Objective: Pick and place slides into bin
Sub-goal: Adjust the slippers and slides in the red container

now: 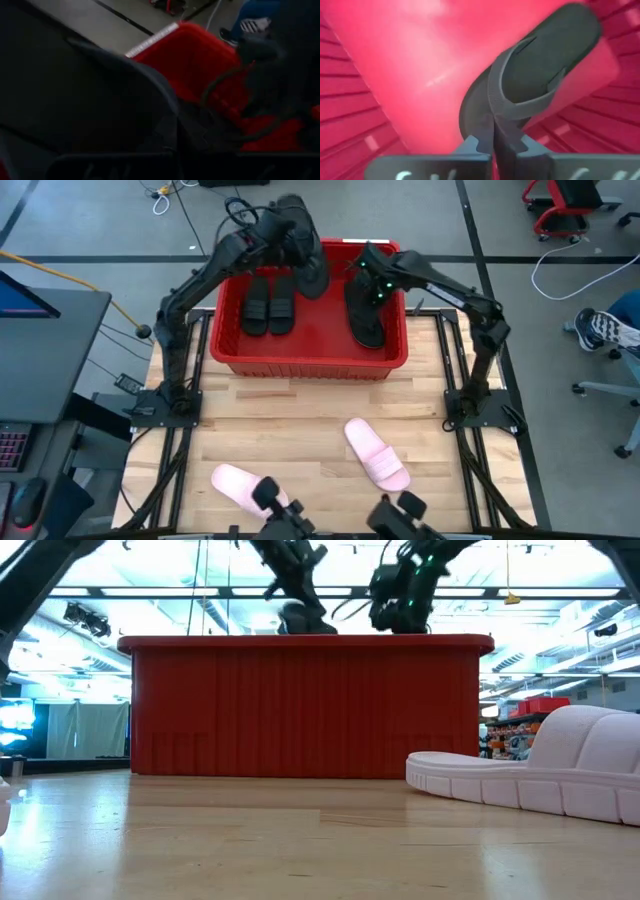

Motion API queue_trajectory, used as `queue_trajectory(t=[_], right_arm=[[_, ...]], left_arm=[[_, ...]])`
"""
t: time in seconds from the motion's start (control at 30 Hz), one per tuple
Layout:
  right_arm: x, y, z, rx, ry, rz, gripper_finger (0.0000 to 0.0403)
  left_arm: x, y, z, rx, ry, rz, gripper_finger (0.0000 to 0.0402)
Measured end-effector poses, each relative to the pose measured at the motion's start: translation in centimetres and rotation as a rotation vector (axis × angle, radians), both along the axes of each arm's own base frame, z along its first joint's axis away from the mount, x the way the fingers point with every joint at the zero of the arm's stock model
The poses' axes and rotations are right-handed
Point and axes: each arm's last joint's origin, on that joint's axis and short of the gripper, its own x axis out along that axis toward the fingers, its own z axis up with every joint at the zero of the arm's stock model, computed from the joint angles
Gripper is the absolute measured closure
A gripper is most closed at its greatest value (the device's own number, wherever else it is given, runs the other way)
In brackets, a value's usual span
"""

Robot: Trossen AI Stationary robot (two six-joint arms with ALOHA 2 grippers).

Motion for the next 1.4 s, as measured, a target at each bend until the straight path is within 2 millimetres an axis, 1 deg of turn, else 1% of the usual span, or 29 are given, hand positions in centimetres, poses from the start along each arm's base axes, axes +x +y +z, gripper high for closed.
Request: queue_trajectory(t=[0.07,0.27,0.53,0.63,0.77,0.87,0.97,1.03,1.07,1.17,1.27,1.33,1.4], right_arm=[[0.7,-0.5,-1.4,0.02,0.035,0.012,0.0394],[2.1,-1.2,-5.3,0.075,0.171,0.04,0.0398],[3.7,-2.7,-10.8,0.092,0.318,0.043,0.0401],[4.3,-3.2,-12.3,0.094,0.309,0.05,0.0401],[5.7,-3.6,-13.6,0.125,0.189,0.093,0.0401],[7.1,-3.8,-14.0,0.091,0.072,0.123,0.0402],[8.5,-3.9,-13.6,0.037,-0.056,0.158,0.0402],[9.1,-3.7,-12.7,0.013,-0.117,0.176,0.0403],[9.1,-3.4,-12.1,-0.019,-0.111,0.172,0.0403],[8.7,-2.7,-9.4,-0.191,-0.028,0.126,0.0403],[7.4,-2.6,-7.4,-0.312,0.068,0.07,0.0403],[6.6,-3.1,-6.9,-0.314,0.084,0.014,0.0403],[5.7,-3.8,-7.2,-0.28,0.111,-0.033,0.0403]], left_arm=[[-0.6,-0.4,0.8,0.028,-0.007,0.016,0.0399],[-1.6,-1.0,2.1,0.073,-0.012,0.024,0.0399],[-1.6,-1.0,2.1,0.074,-0.007,0.023,0.0399],[-1.6,-1.0,2.1,0.074,-0.005,0.025,0.0398],[-1.7,-1.0,2.0,0.092,0.019,0.009,0.0399],[-1.7,-1.0,2.0,0.097,0.025,0.005,0.0398],[-1.7,-1.0,2.0,0.097,0.024,0.004,0.0399],[-1.7,-1.0,2.0,0.097,0.025,0.005,0.0398],[-1.7,-1.0,2.0,0.097,0.025,0.004,0.0398],[-1.7,-1.0,2.0,0.098,0.025,0.005,0.0399],[-1.7,-1.0,2.0,0.099,0.024,0.004,0.0398],[-1.6,-1.0,2.0,0.097,0.025,0.003,0.0398],[-1.6,-1.0,2.0,0.096,0.025,0.004,0.0399]])
